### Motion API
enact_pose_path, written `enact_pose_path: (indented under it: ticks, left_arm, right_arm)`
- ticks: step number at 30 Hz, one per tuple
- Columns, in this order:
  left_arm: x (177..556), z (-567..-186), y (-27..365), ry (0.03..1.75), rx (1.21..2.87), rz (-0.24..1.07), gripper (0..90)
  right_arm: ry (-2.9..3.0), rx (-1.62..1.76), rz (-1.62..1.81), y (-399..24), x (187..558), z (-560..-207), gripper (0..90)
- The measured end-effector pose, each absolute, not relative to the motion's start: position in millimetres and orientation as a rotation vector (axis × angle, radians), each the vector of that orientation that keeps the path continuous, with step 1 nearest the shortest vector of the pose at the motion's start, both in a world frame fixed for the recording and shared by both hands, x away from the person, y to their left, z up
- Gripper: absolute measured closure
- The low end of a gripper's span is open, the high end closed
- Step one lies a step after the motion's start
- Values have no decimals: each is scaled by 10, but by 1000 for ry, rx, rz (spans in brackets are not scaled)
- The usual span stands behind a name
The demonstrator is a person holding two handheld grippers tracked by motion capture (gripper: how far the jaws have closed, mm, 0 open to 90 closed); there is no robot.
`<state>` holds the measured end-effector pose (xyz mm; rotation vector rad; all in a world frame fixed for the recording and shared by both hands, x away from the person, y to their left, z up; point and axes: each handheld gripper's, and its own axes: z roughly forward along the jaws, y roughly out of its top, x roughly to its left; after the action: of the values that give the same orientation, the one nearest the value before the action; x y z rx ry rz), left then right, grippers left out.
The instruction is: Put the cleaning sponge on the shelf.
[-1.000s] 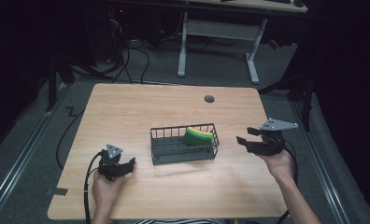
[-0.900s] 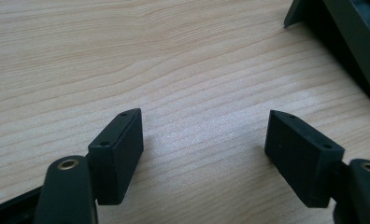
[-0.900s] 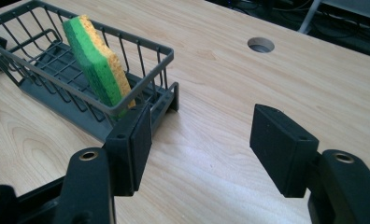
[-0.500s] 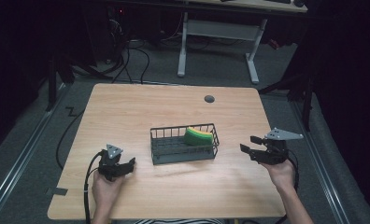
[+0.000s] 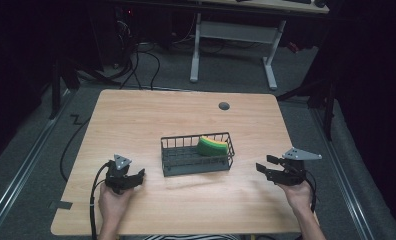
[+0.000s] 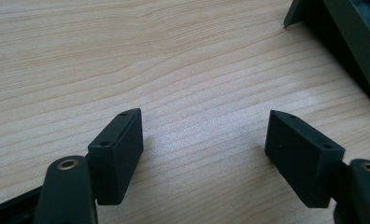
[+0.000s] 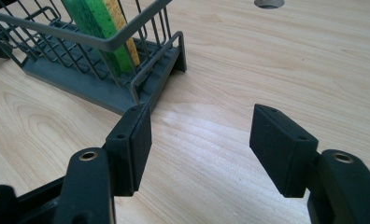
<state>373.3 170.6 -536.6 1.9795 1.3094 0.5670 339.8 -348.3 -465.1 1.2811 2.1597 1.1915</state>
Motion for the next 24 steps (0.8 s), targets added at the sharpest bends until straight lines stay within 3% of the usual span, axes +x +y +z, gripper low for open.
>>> enact_pose_path:
  ticks: [24]
  left_arm:
    - [3733,-5366,1706,1309,1980,566,283]
  right_arm:
    - [2181,1356,1067,-3325,3502,-5161,385]
